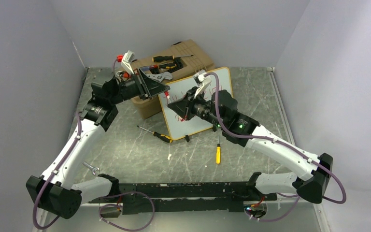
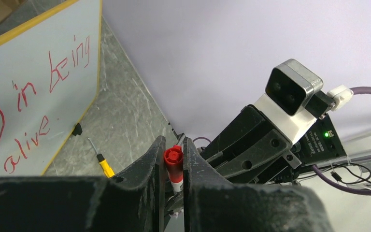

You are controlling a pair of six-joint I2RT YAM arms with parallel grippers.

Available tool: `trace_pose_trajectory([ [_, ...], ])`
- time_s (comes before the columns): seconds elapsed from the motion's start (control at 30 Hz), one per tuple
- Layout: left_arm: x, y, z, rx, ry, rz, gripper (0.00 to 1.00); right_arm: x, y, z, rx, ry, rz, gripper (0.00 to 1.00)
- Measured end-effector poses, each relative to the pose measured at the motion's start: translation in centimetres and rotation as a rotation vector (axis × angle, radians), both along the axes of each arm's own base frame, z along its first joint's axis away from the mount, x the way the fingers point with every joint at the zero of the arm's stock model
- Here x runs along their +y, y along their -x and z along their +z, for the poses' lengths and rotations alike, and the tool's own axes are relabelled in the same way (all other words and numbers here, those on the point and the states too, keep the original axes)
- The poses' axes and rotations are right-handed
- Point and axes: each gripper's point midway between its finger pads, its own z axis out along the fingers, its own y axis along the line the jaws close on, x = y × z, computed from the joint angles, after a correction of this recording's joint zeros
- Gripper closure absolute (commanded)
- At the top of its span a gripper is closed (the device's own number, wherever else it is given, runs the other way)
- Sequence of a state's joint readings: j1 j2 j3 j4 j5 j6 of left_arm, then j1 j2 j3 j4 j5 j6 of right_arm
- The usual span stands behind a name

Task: Write a sentence on the whiteboard
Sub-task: Close the whiteboard marker at the center of the board.

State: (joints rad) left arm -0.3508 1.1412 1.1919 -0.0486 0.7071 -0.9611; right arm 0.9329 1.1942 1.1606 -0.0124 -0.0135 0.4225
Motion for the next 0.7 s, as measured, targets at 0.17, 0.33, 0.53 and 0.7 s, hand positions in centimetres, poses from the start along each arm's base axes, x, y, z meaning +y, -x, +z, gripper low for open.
trace_pose_trajectory([
  [0.17, -0.3, -0.4, -0.7, -0.010, -0.001, 0.015, 1.00, -0.3, -0.3, -0.6, 0.058, -0.012, 0.026, 1.00],
  [0.33, -0.5, -0.4, -0.8, -0.021, 0.002, 0.018, 1.00, -0.5, -0.4, -0.7, 0.085, -0.027, 0.048, 1.00],
  [0.53, -0.9, -0.6, -1.0, -0.036, 0.011, 0.028, 1.00, -0.7, -0.5, -0.9, 0.094, -0.029, 0.050, 1.00],
  [0.7, -1.1, -0.7, -0.9, -0.049, 0.018, 0.044, 1.00, -0.8, -0.7, -0.8, 0.091, -0.030, 0.040, 1.00],
])
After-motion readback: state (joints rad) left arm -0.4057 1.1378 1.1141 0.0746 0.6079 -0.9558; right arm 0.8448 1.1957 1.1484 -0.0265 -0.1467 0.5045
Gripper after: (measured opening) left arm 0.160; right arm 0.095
